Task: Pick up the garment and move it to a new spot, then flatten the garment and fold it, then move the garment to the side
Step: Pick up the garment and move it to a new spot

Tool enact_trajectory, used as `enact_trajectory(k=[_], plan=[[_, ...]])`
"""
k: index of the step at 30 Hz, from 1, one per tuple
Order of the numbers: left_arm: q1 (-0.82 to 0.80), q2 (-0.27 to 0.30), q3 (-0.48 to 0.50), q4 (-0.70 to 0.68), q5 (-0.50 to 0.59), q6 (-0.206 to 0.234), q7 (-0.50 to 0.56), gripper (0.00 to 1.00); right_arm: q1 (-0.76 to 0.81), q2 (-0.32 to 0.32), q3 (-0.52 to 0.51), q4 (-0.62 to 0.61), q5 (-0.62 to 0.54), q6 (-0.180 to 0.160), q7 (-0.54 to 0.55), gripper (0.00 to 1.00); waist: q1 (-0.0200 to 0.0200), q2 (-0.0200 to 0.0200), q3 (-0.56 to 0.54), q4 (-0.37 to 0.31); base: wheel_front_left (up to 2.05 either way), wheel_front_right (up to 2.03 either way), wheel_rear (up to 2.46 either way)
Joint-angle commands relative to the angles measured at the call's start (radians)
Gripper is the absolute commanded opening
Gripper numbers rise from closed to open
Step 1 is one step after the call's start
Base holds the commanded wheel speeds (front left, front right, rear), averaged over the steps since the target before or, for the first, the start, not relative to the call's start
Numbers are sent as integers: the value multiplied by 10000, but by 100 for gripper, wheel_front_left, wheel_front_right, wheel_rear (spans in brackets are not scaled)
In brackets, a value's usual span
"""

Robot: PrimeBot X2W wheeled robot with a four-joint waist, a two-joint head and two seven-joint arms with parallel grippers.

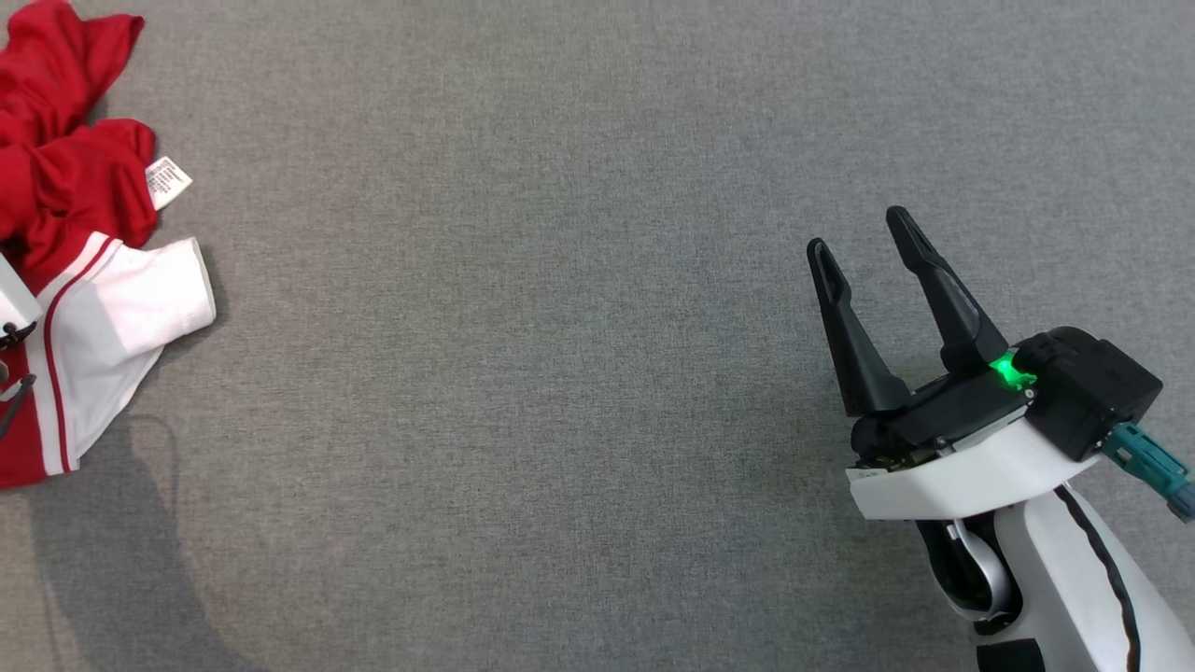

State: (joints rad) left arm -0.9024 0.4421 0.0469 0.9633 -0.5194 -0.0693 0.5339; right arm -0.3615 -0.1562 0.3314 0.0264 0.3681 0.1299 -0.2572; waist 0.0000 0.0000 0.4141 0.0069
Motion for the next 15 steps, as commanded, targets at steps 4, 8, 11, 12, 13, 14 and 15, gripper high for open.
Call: enact_trajectory(k=[4,8,11,12,13,14,15], plan=[[-143,69,-155,-5,74,-186,-328,0,80,-12,69,157,51,15,-84,100,0,0,-454,84,0,0,0],[-127,221,-442,-286,190,-367,-517,0,349,14,28,305,175,15,-87,100,0,0,-1011,161,0,0,0],[-114,318,-638,-478,284,-459,-457,0,471,56,59,364,257,15,-92,100,0,0,-1350,168,0,0,0],[-66,369,-769,-597,349,-460,-444,0,545,74,62,393,294,15,-93,100,0,0,-1538,159,0,0,0],[-22,415,-886,-738,401,-504,-413,0,622,90,47,414,325,15,-95,100,0,0,-1726,140,0,0,0],[4,438,-998,-901,435,-527,-376,0,691,127,8,425,389,15,-97,100,0,0,-1899,121,0,0,0],[31,426,-1111,-1087,448,-529,-360,0,760,169,-34,431,431,15,-98,100,0,0,-2090,100,0,0,0]])
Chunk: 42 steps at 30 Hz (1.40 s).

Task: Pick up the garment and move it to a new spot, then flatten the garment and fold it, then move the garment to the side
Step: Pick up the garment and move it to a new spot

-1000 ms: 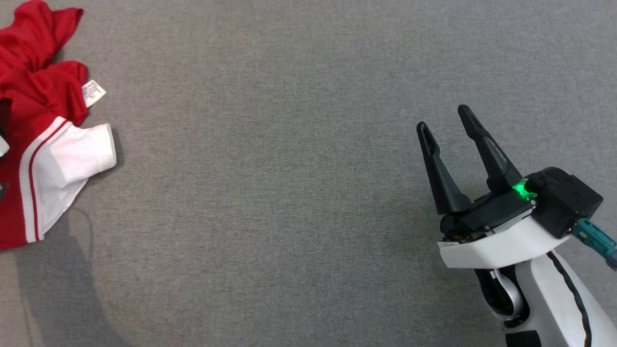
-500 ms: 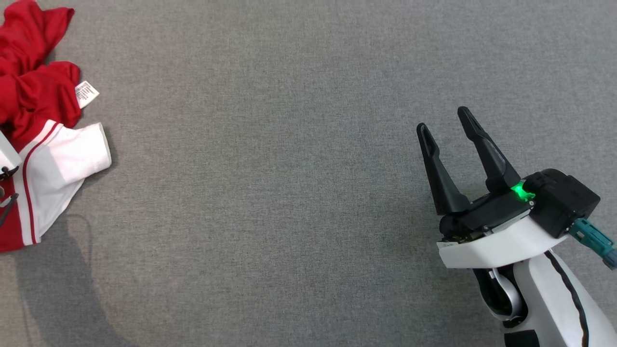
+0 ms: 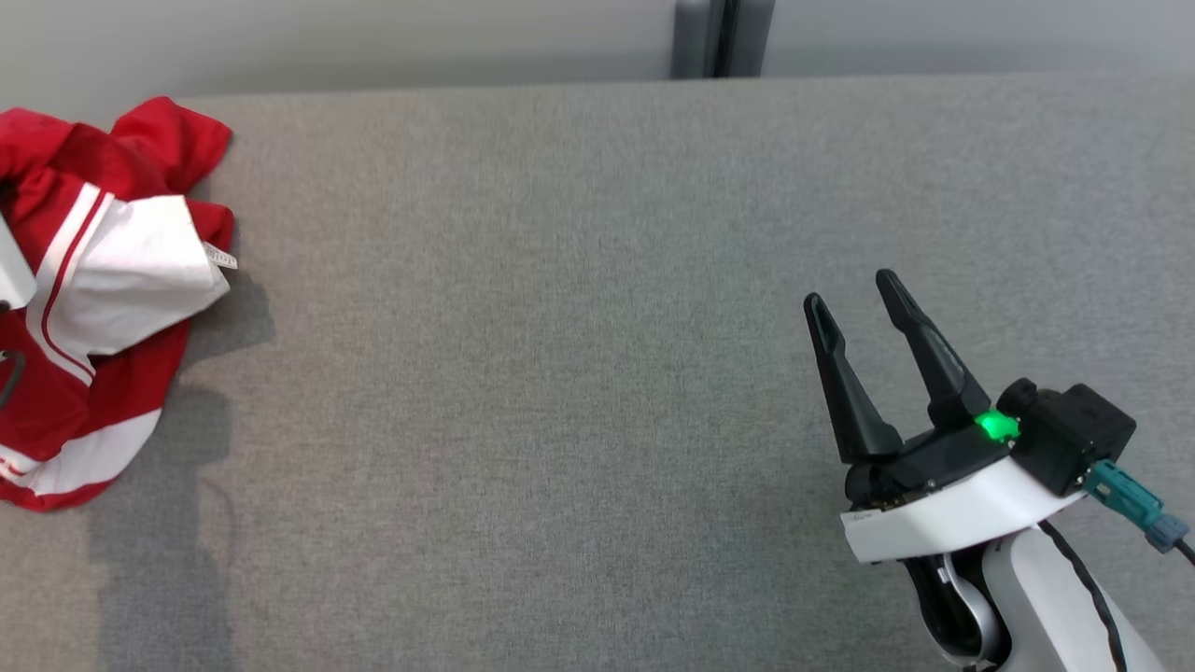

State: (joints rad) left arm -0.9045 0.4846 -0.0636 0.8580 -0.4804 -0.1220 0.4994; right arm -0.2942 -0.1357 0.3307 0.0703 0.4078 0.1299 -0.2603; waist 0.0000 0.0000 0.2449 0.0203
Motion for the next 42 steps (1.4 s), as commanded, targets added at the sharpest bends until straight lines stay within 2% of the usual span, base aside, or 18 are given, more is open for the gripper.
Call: enact_trajectory(k=[1,9,17,21,27,30,32,36,37,42], plan=[[69,-5,-118,-227,75,-24,28,0,177,-16,-67,-2,64,15,-67,100,0,0,-559,-54,0,0,0],[228,-169,-951,-2302,-279,-85,540,0,728,142,-276,-13,249,15,-61,100,0,0,-1608,-451,0,0,0],[533,-565,-1633,-5078,-1102,-79,1256,0,1088,256,-533,-98,310,15,-63,100,0,0,-2082,-1114,0,0,0],[910,-1147,-1789,-6795,-1661,9,1441,0,1171,266,-661,-137,296,15,-63,100,0,0,-2166,-1549,0,0,0],[2227,-1877,-2165,-8165,-1973,232,1188,0,1234,193,-881,-265,266,15,-63,100,0,0,-2144,-2051,0,0,0],[3073,-2097,-2420,-8298,-1822,294,793,0,1284,161,-942,-305,264,15,-64,100,0,0,-2114,-2181,0,0,0],[3555,-2052,-2731,-8095,-1262,280,232,0,1288,131,-944,-337,292,15,-64,100,0,0,-2059,-2234,0,0,0],[4316,-2458,-3110,-7056,-797,280,-1028,0,1213,146,-979,-365,307,15,-64,100,0,0,-1994,-2266,0,0,0],[4316,-2458,-3110,-7056,-797,280,-1028,0,1213,146,-979,-365,307,15,-64,100,0,0,-1994,-2266,0,0,0],[4745,-3166,-3741,-5201,-342,203,-2405,0,1215,126,-883,-284,259,15,-64,100,0,0,-2003,-2082,0,0,0]])
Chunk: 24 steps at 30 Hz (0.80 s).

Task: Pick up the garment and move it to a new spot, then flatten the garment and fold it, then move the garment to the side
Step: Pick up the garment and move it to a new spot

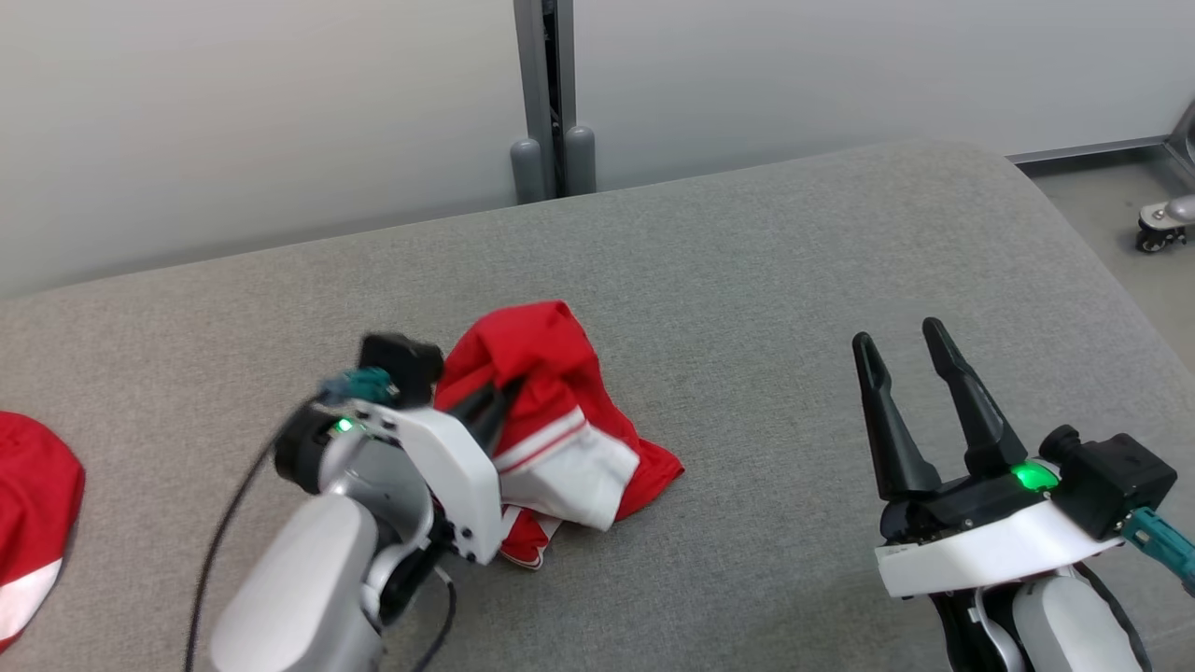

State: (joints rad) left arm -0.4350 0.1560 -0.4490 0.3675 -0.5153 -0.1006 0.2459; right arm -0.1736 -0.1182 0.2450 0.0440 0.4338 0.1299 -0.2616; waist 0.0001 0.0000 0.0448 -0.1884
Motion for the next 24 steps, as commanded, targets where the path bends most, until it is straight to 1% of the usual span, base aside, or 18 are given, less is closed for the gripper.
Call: enact_trajectory(k=[1,3,4,5,10,12,15,20,24], plan=[[-38,53,3,111,112,-37,-85,0,-8,-44,29,-2,-8,15,-50,100,-1,0,-7,35,0,0,0],[-160,-164,-239,895,217,-72,-394,0,-53,-40,90,47,-3,15,-50,100,-1,0,-33,97,0,0,0],[-256,-259,-337,1208,267,-96,-553,47,-69,-41,112,67,2,15,-51,100,-1,0,-45,129,0,0,0],[-363,-336,-416,1476,317,-119,-710,100,-77,-47,129,80,9,15,-51,100,-1,0,-53,162,0,0,0],[-736,-557,-648,2207,398,-170,-1402,100,-3,-91,120,142,40,15,-51,100,-1,0,-101,359,0,0,0],[-893,-568,-680,2226,421,-189,-1652,100,52,-89,123,154,44,15,-51,100,-1,0,-121,417,0,0,0],[-894,-529,-498,2034,181,-207,-1905,100,114,-79,109,158,47,15,-51,100,-1,0,-139,499,0,0,0],[-690,-49,73,1002,-57,90,-2256,100,180,-157,60,121,12,15,-51,100,-1,0,-168,619,0,0,0],[-138,563,531,-221,85,626,-2581,100,270,-261,-4,93,-9,15,-51,100,-1,0,-226,766,0,0,0]])
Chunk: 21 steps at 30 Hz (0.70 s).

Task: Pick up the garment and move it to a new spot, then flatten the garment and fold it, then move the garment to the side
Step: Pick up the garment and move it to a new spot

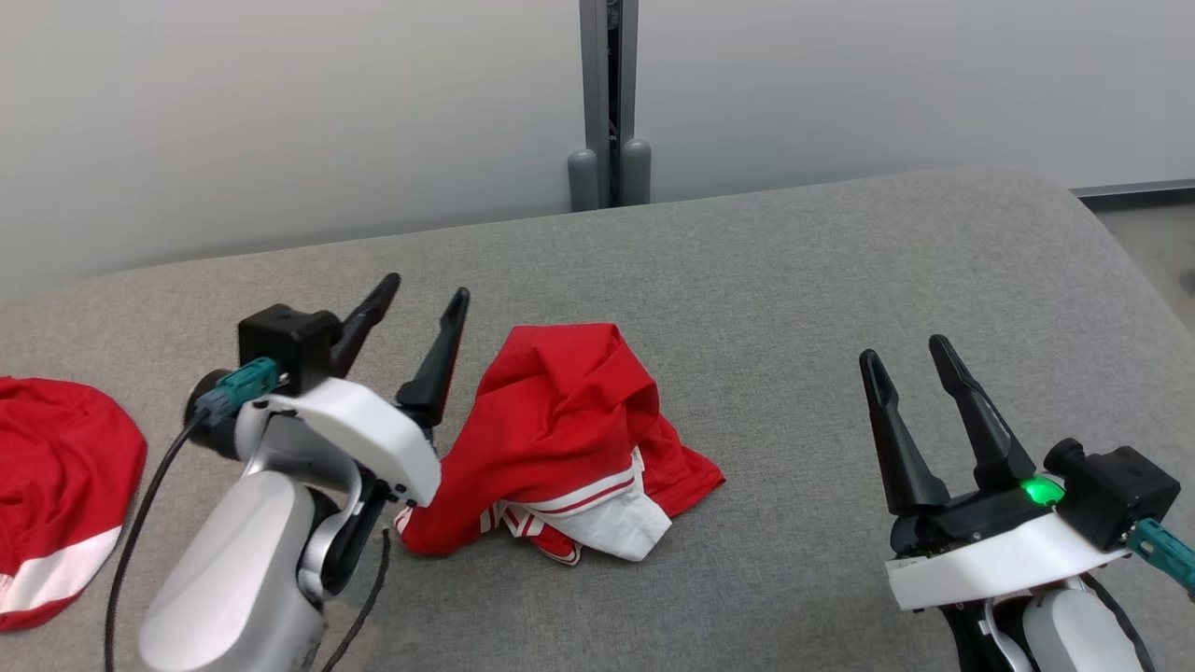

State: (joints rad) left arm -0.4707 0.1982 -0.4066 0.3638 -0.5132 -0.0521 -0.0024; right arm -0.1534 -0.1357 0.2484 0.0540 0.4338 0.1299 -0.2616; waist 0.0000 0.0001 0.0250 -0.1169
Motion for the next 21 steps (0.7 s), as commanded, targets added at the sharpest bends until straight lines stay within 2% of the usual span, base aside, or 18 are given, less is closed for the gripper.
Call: enact_trajectory(k=[1,6,10,21], plan=[[403,272,203,-484,118,293,-185,100,124,-110,-53,-5,-11,15,-51,100,0,-1,-49,87,0,0,0],[1616,824,777,-1754,342,1156,-828,100,310,-222,-170,-17,-14,15,36,100,0,-1,-180,237,0,0,0],[2644,998,1173,-2407,400,1721,-1368,100,455,-240,-282,-89,-46,15,123,100,0,-1,-247,307,0,0,0],[4462,660,1676,-3460,263,2556,-2272,100,781,-164,-349,119,-162,15,101,100,0,-1,-286,402,0,0,0]])
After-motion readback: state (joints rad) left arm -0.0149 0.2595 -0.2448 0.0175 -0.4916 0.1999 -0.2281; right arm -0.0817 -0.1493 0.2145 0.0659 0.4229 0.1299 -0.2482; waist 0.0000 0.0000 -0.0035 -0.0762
